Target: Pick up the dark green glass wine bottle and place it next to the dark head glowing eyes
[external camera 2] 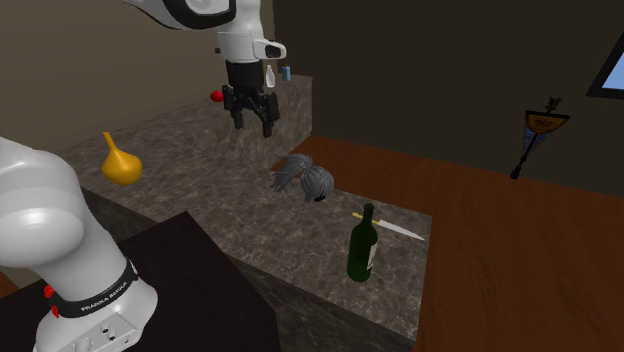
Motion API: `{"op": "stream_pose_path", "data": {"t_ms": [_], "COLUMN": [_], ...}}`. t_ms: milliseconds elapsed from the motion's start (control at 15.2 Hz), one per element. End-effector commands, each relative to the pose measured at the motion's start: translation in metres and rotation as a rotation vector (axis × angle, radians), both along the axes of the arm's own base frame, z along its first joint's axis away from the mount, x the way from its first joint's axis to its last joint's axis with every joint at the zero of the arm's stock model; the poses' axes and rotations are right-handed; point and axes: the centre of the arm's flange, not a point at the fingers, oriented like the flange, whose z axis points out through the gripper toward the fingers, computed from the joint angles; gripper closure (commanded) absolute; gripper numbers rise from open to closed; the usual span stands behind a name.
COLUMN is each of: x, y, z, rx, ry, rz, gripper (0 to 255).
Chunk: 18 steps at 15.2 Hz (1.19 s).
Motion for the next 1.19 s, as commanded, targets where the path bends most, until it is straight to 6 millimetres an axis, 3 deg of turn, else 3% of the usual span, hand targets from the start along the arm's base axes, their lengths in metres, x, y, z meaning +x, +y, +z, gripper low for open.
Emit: {"op": "stream_pose_path", "data": {"t_ms": [0,1122], "x": [0.017,0.159], "y": [-0.013,-0.131], "z": [-0.015,-0.146], "rx": [0.0,0.006], "ry": [0.001,0.016], "rz": [-0.002,-0.021], "gripper": [0,0]}}
